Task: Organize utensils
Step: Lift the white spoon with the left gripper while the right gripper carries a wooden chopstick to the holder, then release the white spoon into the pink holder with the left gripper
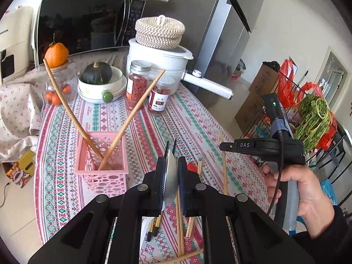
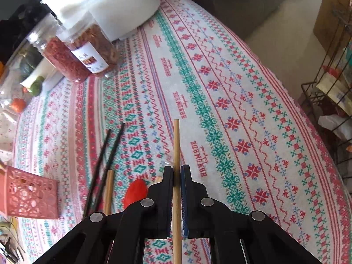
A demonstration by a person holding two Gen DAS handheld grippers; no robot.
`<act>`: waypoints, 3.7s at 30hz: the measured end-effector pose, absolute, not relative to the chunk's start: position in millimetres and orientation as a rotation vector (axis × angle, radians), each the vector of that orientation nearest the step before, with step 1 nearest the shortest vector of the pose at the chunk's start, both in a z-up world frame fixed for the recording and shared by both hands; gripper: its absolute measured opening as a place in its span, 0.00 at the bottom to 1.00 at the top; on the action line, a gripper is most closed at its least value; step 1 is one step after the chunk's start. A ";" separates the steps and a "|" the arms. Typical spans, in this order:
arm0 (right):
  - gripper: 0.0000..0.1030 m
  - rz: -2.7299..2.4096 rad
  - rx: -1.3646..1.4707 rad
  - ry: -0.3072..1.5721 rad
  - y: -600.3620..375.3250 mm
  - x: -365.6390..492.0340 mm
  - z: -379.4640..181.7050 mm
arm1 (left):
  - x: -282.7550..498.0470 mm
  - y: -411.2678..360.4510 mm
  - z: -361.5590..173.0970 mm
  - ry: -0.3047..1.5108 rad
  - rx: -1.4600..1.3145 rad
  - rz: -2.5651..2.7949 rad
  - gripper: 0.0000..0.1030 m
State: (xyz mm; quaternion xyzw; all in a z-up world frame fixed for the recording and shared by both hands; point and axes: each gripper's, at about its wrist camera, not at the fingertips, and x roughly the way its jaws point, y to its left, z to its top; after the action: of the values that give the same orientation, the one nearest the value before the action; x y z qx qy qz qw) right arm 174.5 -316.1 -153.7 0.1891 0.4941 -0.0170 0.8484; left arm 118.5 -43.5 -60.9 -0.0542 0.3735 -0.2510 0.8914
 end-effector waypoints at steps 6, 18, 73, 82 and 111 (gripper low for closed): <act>0.05 0.074 0.430 0.910 -302.3 148.0 -109.4 | 120.8 -18.1 -35.6 0.617 -0.231 -0.559 0.11; 0.05 0.196 0.437 0.715 -282.3 121.5 -60.9 | 168.3 20.9 -21.2 0.389 -0.489 -0.532 0.11; 0.05 0.413 0.396 0.483 -194.4 113.4 3.3 | 118.7 62.2 -89.4 0.916 -0.217 -0.148 0.68; 0.10 0.402 0.337 0.522 -149.1 148.4 -26.0 | 124.8 58.6 -111.4 0.996 -0.173 -0.175 0.68; 0.69 0.093 0.329 0.971 -306.1 91.9 -105.6 | 122.5 -48.8 -151.6 1.202 -0.187 -0.454 0.61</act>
State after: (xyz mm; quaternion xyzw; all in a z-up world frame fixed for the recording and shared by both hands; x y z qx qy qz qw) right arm 91.9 -306.1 -105.6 0.1574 0.4645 0.0445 0.8703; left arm 122.5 -48.8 -151.6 -0.0868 0.5596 -0.2114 0.7967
